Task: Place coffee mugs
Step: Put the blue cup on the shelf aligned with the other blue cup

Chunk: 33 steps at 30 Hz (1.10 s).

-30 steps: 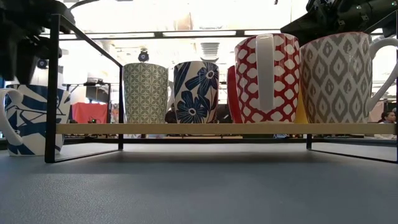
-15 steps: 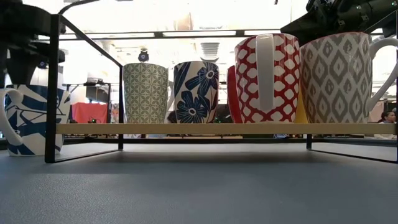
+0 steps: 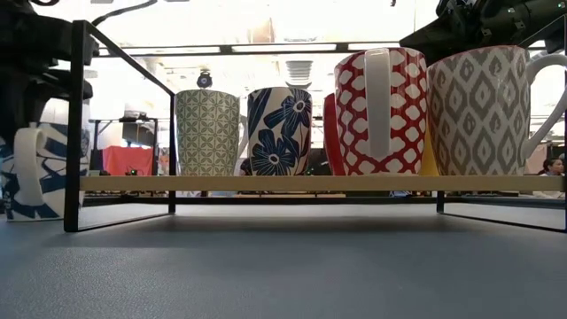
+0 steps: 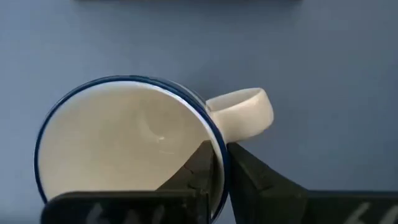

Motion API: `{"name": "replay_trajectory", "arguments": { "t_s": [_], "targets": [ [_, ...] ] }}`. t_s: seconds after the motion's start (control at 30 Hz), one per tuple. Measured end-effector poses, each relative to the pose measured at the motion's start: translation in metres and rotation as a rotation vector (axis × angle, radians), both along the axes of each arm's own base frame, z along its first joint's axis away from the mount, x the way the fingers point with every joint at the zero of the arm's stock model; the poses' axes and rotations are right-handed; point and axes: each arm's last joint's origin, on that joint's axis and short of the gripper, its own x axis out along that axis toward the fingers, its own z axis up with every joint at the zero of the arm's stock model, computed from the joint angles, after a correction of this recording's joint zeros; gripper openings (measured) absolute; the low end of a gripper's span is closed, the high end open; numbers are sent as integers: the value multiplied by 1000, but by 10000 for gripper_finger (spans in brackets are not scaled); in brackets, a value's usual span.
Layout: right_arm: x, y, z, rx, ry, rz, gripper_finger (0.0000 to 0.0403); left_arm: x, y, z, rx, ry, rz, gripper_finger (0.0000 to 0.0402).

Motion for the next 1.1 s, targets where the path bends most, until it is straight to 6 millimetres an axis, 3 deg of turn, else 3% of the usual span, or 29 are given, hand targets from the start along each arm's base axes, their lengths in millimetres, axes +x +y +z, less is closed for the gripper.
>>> {"name": "replay_trajectory", "arguments": {
  "t_s": [0.3, 0.53, 0.77, 0.97, 1.1],
  "targets": [
    [0, 0, 0, 0, 0, 0, 68, 1, 1, 23, 14, -45, 161, 8],
    [0, 0, 0, 0, 0, 0, 68, 1, 9, 69, 212, -150, 343, 8],
    [0, 0, 0, 0, 0, 0, 68, 10, 14, 110, 463, -330, 390, 7],
    [0, 0, 0, 0, 0, 0, 68, 24, 12, 125, 629, -444, 404, 7],
    [0, 0, 0, 0, 0, 0, 68, 38, 5, 131, 644, -474, 375, 7]
  ]
}}
